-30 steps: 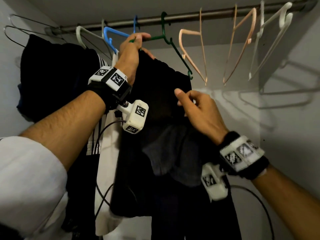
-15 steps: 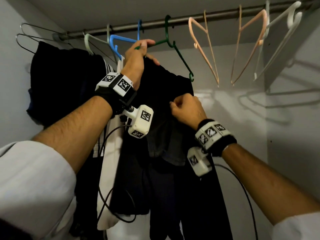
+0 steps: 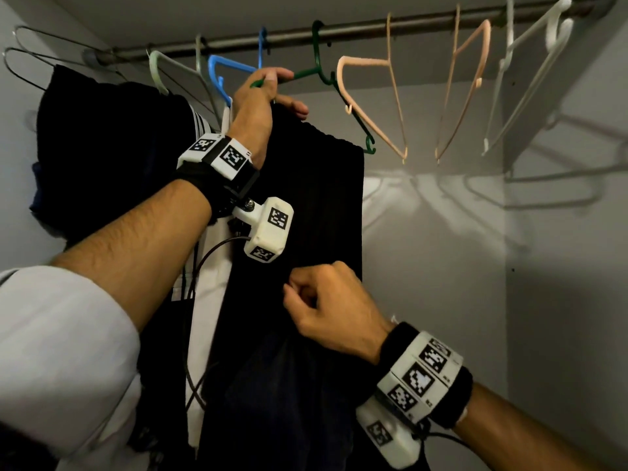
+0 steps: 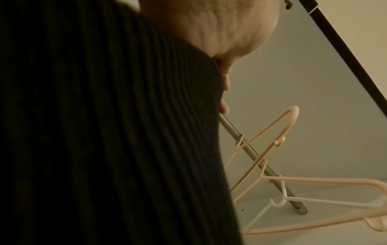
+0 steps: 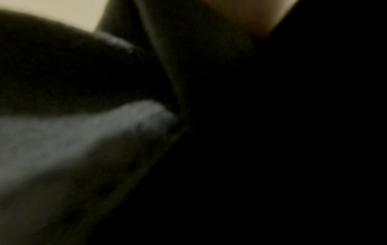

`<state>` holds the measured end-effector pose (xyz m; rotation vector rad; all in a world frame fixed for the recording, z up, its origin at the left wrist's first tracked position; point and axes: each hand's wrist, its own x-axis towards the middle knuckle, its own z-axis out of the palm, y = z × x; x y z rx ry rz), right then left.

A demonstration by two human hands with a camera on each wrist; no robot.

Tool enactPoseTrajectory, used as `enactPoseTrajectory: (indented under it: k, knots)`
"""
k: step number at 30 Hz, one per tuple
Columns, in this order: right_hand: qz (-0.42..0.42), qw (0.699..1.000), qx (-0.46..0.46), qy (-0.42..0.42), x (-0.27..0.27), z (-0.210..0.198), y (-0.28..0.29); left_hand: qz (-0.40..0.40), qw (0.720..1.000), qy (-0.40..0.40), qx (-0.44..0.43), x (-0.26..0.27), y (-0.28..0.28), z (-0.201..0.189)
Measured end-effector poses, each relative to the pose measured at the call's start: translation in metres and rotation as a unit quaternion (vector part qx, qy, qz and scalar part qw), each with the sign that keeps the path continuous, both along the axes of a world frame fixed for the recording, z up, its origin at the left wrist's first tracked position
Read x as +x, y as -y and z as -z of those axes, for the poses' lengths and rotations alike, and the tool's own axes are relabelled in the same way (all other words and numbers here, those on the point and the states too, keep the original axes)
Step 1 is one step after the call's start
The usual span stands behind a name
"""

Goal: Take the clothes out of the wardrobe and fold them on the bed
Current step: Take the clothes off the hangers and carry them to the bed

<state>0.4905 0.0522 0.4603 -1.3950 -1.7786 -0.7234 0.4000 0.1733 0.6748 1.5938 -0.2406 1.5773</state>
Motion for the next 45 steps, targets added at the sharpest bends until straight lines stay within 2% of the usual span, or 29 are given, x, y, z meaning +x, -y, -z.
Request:
enactPoseTrajectory:
  k: [4, 6, 10, 14, 19, 28, 31, 36, 40, 45]
  knots:
    - [0.0, 1.0, 0.009, -0.016, 0.003, -0.004, 0.011, 0.006, 1.0, 0.005, 0.003, -0.004, 0.0, -0.002]
    - [0.021, 0.996, 0.048, -0.072, 0.009, -0.019, 0.018, 0.012, 1.0, -0.001, 0.001, -0.005, 0.002, -0.001]
    - [0.032, 0.965, 0.172, -0.196, 0.02, -0.069, 0.028, 0.017, 1.0, -0.011, 0.013, -0.002, 0.004, 0.001]
    - [0.12, 0.967, 0.117, -0.192, 0.026, -0.126, 0.023, 0.021, 1.0, -0.013, 0.018, 0.001, 0.004, 0.002]
    - [0.116, 0.98, 0.059, -0.148, 0.042, -0.157, -0.014, 0.024, 0.999, -0.015, 0.017, 0.001, 0.005, 0.001]
    - [0.088, 0.983, 0.114, -0.112, 0.062, -0.136, -0.03, -0.003, 1.0, -0.008, 0.005, 0.002, 0.008, 0.004]
    - [0.058, 0.987, 0.107, -0.103, 0.054, -0.117, -0.022, -0.019, 1.0, -0.014, 0.002, 0.0, 0.006, 0.004]
    - [0.044, 0.993, 0.095, -0.053, 0.039, -0.074, -0.004, 0.002, 1.0, 0.0, -0.001, 0.003, 0.008, 0.003]
    - [0.03, 0.996, 0.072, -0.049, 0.029, -0.041, 0.011, 0.0, 1.0, -0.012, 0.01, 0.003, 0.006, 0.005]
    - [-0.001, 0.999, 0.043, -0.024, 0.018, -0.021, 0.027, 0.002, 1.0, -0.023, 0.007, 0.003, 0.006, 0.005]
